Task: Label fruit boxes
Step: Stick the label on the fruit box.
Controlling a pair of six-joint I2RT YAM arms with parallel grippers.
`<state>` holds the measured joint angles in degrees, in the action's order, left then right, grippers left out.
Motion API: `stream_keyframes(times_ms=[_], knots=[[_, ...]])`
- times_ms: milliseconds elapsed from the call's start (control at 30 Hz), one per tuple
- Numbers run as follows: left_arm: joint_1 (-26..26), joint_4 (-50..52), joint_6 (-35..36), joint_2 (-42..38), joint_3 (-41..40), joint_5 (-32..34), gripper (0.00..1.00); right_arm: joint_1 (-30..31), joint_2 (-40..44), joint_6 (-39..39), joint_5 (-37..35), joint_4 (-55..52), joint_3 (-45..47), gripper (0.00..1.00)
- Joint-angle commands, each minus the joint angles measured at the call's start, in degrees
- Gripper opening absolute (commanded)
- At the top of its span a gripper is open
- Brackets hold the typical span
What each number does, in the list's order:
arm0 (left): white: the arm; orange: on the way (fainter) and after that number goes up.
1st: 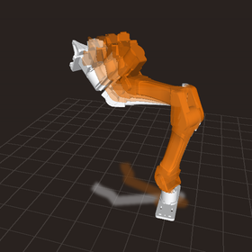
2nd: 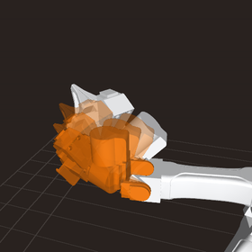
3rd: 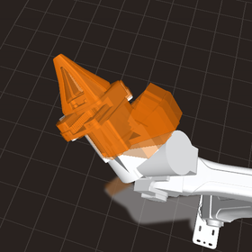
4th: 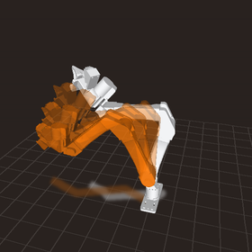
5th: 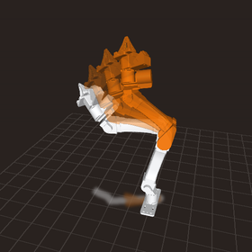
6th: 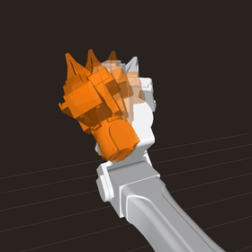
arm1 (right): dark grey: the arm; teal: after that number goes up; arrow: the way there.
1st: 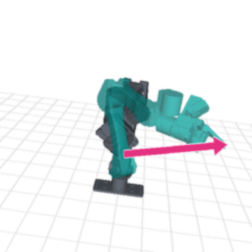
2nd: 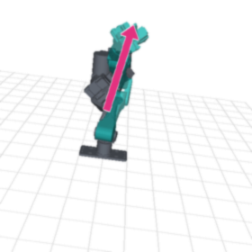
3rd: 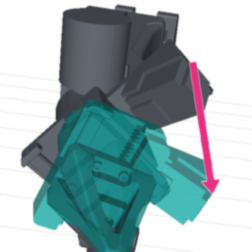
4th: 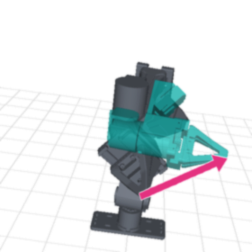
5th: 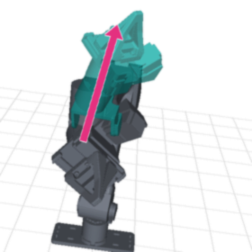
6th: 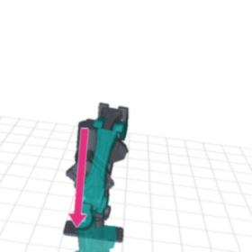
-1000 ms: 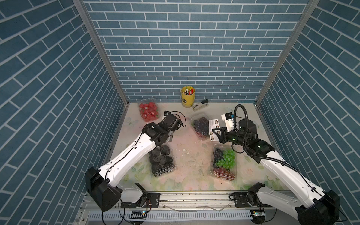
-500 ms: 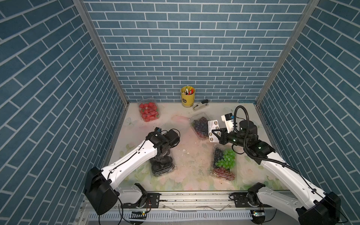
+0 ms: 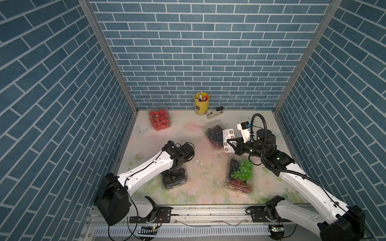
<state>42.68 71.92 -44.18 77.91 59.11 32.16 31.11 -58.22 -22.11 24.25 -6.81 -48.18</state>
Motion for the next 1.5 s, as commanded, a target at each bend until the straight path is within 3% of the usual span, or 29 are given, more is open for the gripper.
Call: stream_keyframes(times_ms=[0,1067,1467], knots=[[1.02,-1.06,-0.43,0.90,-0.58,-0.60,0.12,-0.18,0.55,0.66,1.02,1.50,1.07,0.00],[3.37,-3.59,-0.36,4.98,-0.66,-2.25,0.11,-0.18,0.02,0.49,1.57,1.80,1.35,0.00],[3.38,3.85,-2.96,3.99,0.49,5.59,0.11,-0.18,-0.06,0.31,2.11,2.02,1.34,0.00]])
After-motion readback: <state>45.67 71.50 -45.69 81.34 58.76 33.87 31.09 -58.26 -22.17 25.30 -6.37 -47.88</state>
